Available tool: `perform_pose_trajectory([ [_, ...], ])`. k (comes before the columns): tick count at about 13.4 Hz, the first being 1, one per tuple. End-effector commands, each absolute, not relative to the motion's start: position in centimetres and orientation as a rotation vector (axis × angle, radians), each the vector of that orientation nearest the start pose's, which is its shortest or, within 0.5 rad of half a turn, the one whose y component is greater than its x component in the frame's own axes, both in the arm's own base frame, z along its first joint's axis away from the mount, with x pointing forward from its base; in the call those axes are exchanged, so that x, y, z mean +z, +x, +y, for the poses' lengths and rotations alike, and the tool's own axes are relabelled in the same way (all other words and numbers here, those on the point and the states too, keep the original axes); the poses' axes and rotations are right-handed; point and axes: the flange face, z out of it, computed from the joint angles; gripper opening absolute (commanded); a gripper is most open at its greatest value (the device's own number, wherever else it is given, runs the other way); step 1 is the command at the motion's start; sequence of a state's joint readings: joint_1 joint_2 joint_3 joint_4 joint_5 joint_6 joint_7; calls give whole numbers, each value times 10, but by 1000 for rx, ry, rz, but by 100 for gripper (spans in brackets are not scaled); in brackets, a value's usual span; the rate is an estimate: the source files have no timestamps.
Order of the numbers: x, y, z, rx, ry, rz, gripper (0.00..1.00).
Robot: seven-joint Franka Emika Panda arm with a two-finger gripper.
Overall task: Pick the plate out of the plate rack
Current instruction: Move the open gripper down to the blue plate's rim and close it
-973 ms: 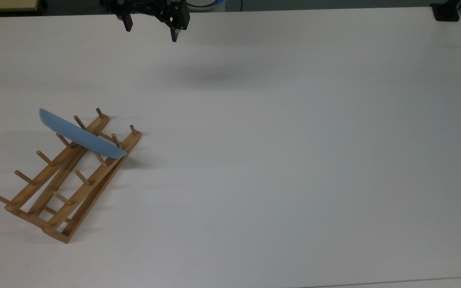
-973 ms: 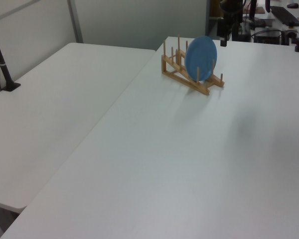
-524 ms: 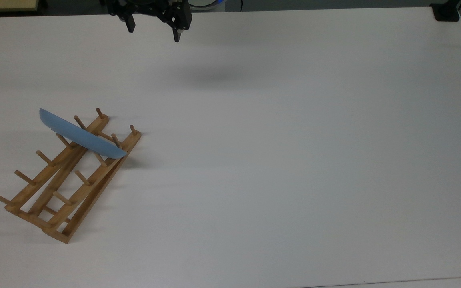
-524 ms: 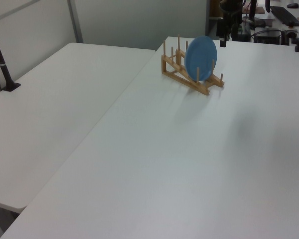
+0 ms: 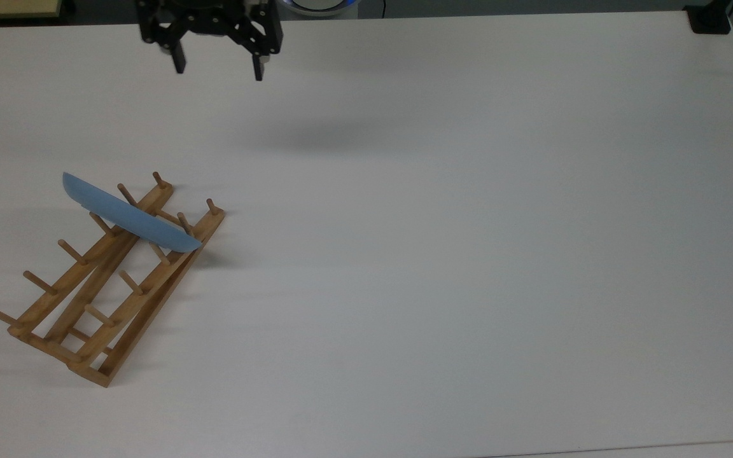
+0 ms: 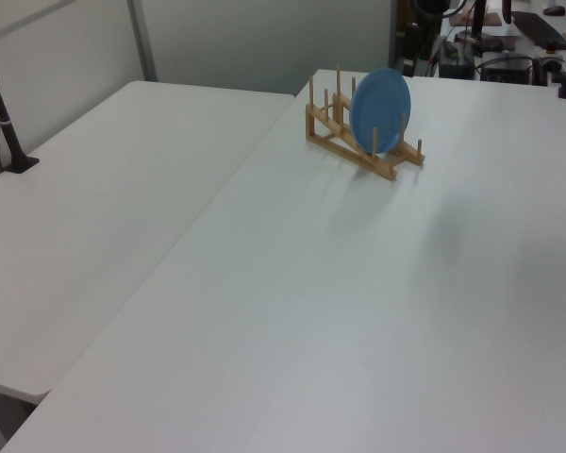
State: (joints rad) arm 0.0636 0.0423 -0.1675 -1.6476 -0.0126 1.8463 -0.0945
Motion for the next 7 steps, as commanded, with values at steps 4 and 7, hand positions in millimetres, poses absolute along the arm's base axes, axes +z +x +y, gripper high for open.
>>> perform_pose_trajectory([
  [4, 596, 604, -114, -509, -3202, -622, 86],
  [7, 588, 616, -132, -590, -3297, -700, 81],
])
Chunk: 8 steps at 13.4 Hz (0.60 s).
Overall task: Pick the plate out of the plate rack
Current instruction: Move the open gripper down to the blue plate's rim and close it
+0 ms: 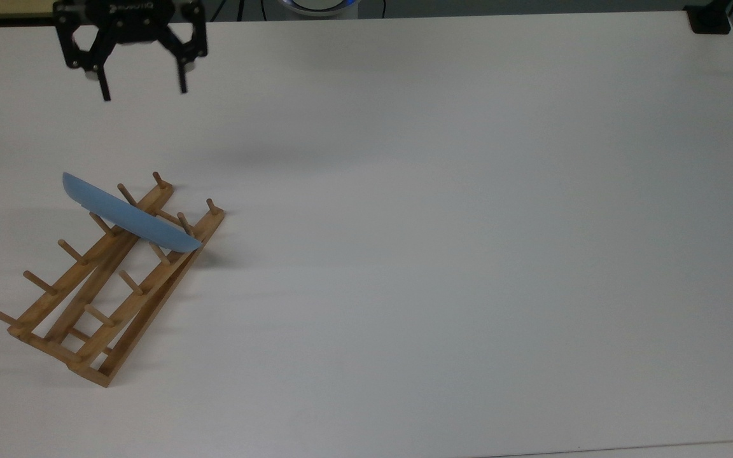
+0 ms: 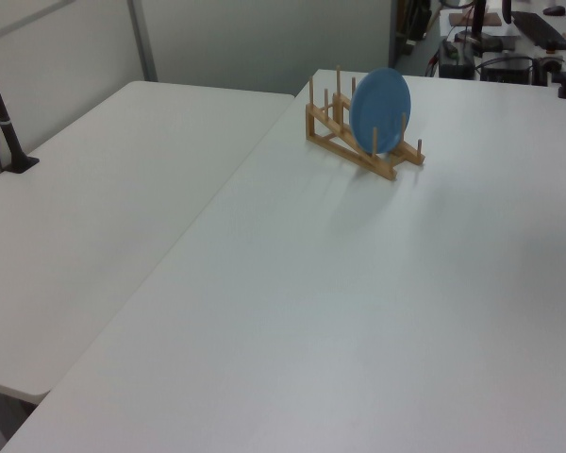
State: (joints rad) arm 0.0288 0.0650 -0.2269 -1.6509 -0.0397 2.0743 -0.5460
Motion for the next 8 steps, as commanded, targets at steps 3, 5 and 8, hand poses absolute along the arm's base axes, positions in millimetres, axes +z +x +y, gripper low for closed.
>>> perform_pose_trajectory([
  [3, 564, 633, -150, -679, -3365, -747, 79],
  [5, 541, 645, -167, -684, -3436, -827, 78],
  [8, 508, 660, -171, -643, -3484, -968, 72],
])
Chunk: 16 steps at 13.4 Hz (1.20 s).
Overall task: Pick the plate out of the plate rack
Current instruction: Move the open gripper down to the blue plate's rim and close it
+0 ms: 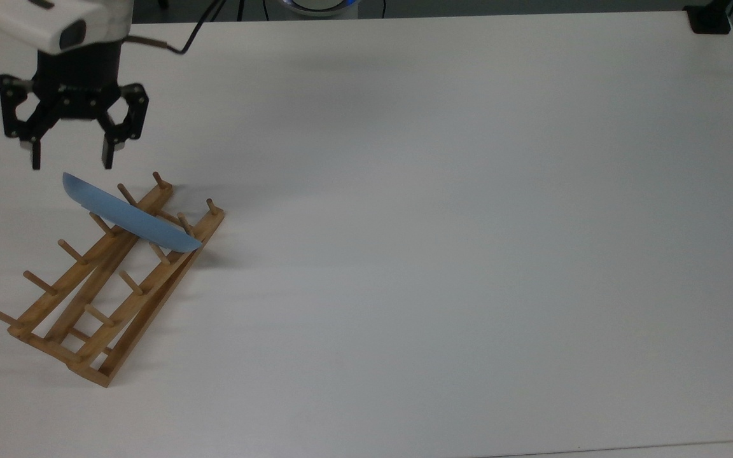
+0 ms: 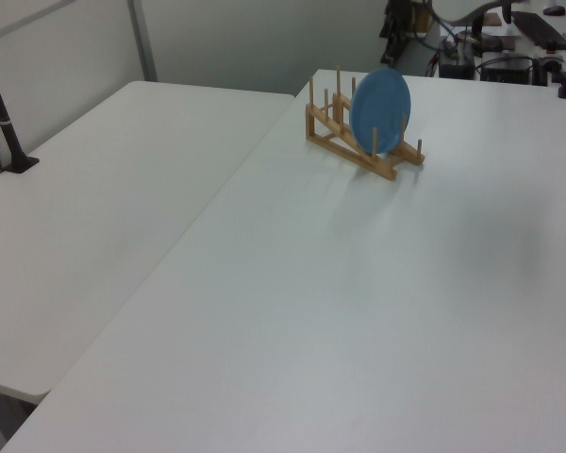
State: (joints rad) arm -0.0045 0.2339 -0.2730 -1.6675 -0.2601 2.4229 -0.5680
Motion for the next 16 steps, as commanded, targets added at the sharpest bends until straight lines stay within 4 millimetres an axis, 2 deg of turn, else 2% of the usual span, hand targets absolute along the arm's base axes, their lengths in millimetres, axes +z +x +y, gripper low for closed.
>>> perform_pose_trajectory([
  [1, 500, 663, -171, -622, -3499, -1027, 67],
  [6, 491, 664, -174, -571, -3500, -1154, 59],
  [8, 491, 664, -175, -562, -3496, -1180, 50],
  [10, 491, 663, -178, -532, -3482, -1257, 27],
  [11, 488, 661, -178, -513, -3472, -1287, 20],
  [13, 487, 661, -176, -508, -3467, -1297, 19],
  [16, 489, 660, -175, -512, -3466, -1297, 11],
])
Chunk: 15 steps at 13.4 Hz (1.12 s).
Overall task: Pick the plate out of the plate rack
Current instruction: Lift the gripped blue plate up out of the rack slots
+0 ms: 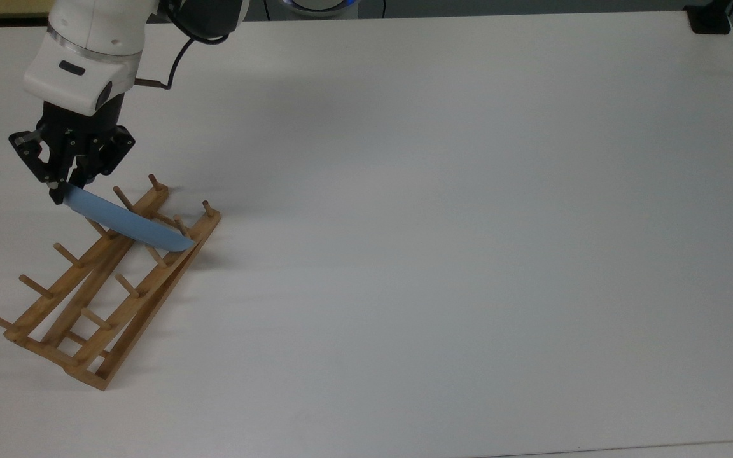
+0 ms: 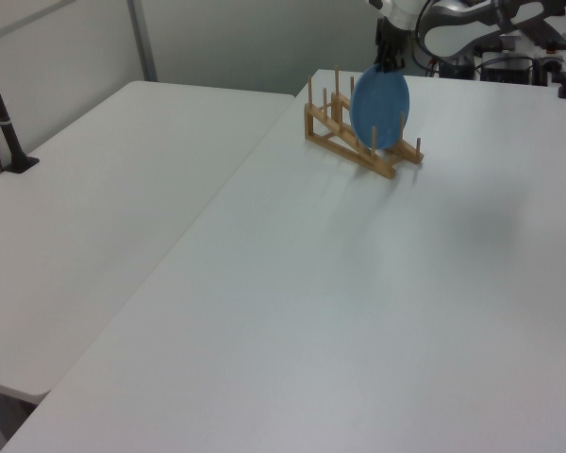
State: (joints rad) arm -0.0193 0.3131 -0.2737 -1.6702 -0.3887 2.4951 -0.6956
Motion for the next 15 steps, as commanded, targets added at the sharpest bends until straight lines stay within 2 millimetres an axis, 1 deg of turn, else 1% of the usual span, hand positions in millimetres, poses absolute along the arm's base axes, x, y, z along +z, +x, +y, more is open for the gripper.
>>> perform_pose_trajectory([
  [1, 491, 660, -176, 352, 2362, 881, 9],
  [3, 504, 656, -177, 374, 2356, 868, 5],
  [4, 518, 652, -177, 402, 2351, 853, 4],
  [5, 524, 651, -177, 415, 2351, 843, 3],
  [6, 534, 648, -177, 439, 2350, 827, 0],
  [8, 553, 644, -178, 478, 2346, 800, 0],
  [9, 562, 642, -175, 524, 2373, 750, 0],
  [11, 567, 644, -164, 580, 2411, 681, 0],
  [13, 573, 647, -150, 650, 2463, 554, 0],
  [14, 575, 649, -138, 696, 2495, 472, 0],
  [15, 579, 653, -118, 767, 2547, 357, 0],
])
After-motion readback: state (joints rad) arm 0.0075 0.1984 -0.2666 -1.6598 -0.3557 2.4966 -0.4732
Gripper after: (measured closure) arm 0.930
